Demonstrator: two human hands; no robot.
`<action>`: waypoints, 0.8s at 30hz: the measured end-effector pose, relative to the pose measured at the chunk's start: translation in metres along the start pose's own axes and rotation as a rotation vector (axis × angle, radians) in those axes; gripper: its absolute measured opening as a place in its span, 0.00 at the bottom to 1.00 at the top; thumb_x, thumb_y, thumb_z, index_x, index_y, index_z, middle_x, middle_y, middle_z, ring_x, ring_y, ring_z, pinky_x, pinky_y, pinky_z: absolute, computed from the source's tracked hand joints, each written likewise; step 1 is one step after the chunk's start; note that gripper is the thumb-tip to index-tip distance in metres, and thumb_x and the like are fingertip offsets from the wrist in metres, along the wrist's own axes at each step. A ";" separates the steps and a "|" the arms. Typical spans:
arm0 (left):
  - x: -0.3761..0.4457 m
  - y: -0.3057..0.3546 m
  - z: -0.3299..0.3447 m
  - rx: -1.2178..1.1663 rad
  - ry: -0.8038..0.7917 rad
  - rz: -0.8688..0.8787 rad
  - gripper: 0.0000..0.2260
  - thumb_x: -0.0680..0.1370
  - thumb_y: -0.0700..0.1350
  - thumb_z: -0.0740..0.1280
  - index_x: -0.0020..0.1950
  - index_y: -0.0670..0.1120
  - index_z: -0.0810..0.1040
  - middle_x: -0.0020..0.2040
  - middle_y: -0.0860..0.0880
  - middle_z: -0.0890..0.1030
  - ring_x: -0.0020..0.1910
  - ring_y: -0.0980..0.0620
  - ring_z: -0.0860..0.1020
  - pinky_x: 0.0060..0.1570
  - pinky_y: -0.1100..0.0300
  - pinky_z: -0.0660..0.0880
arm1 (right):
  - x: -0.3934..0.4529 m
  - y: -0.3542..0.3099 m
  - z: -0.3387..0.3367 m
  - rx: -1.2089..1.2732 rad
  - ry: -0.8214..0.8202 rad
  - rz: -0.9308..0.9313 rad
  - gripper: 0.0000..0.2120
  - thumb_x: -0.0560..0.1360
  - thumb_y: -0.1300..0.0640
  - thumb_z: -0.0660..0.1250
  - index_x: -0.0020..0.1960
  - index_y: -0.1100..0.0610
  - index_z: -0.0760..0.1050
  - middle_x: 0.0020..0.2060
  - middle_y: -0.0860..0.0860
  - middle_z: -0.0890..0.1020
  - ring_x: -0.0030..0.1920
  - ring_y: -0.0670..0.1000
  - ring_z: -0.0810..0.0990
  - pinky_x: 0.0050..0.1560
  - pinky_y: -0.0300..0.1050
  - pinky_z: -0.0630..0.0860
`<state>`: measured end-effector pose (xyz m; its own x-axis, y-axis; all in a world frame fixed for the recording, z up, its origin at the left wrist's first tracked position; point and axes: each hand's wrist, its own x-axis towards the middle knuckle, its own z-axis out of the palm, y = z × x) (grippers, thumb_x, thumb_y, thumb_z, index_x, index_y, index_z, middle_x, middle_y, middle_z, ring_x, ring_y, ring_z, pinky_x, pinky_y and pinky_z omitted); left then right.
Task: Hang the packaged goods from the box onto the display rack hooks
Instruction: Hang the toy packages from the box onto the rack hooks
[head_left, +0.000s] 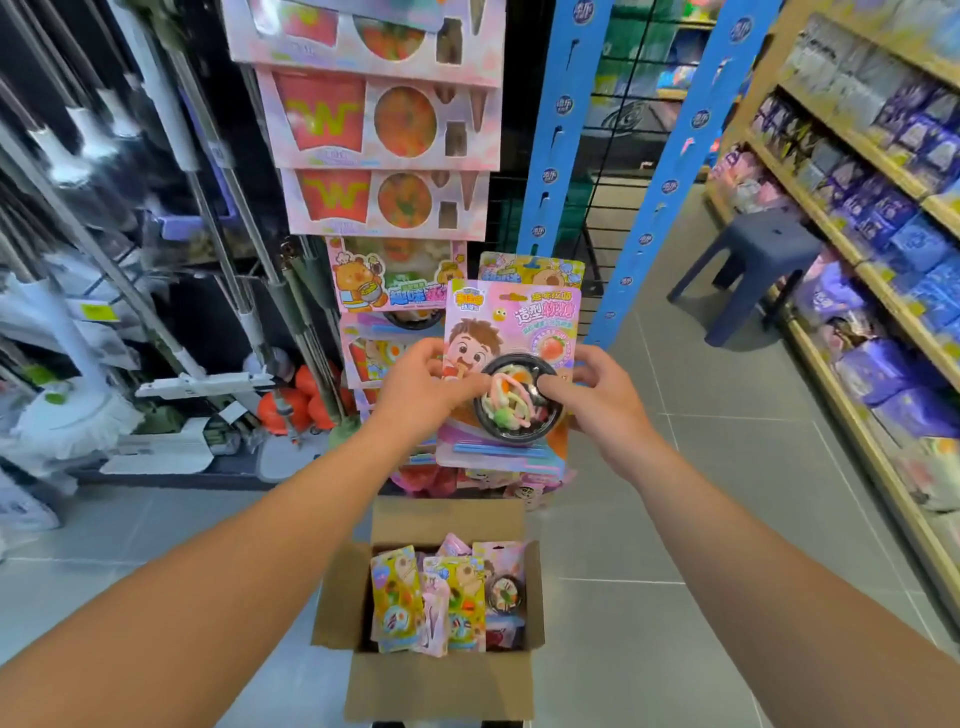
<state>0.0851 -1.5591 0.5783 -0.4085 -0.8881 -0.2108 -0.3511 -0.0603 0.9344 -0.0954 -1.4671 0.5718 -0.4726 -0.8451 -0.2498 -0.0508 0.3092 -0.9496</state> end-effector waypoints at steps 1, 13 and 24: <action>0.003 0.004 0.006 0.011 0.010 0.004 0.14 0.71 0.50 0.77 0.51 0.54 0.75 0.50 0.48 0.81 0.49 0.48 0.80 0.50 0.50 0.77 | 0.004 -0.002 -0.007 -0.003 -0.002 -0.007 0.28 0.64 0.48 0.75 0.62 0.48 0.74 0.51 0.52 0.84 0.50 0.53 0.84 0.54 0.59 0.81; 0.068 0.055 0.062 0.040 0.238 0.081 0.26 0.75 0.50 0.73 0.70 0.47 0.70 0.45 0.60 0.74 0.43 0.58 0.75 0.39 0.66 0.69 | 0.091 -0.029 -0.055 -0.016 0.062 -0.168 0.20 0.73 0.54 0.74 0.62 0.47 0.71 0.50 0.50 0.81 0.50 0.49 0.82 0.48 0.48 0.79; 0.100 0.073 0.082 0.121 0.385 0.098 0.24 0.79 0.53 0.67 0.70 0.41 0.72 0.60 0.46 0.79 0.60 0.46 0.75 0.51 0.60 0.67 | 0.135 -0.043 -0.054 -0.037 0.129 -0.239 0.20 0.73 0.51 0.74 0.59 0.43 0.68 0.45 0.44 0.79 0.44 0.43 0.81 0.40 0.38 0.75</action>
<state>-0.0504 -1.6150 0.6022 -0.1078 -0.9939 0.0217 -0.4323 0.0665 0.8993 -0.2047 -1.5708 0.5897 -0.5515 -0.8341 0.0086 -0.2056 0.1260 -0.9705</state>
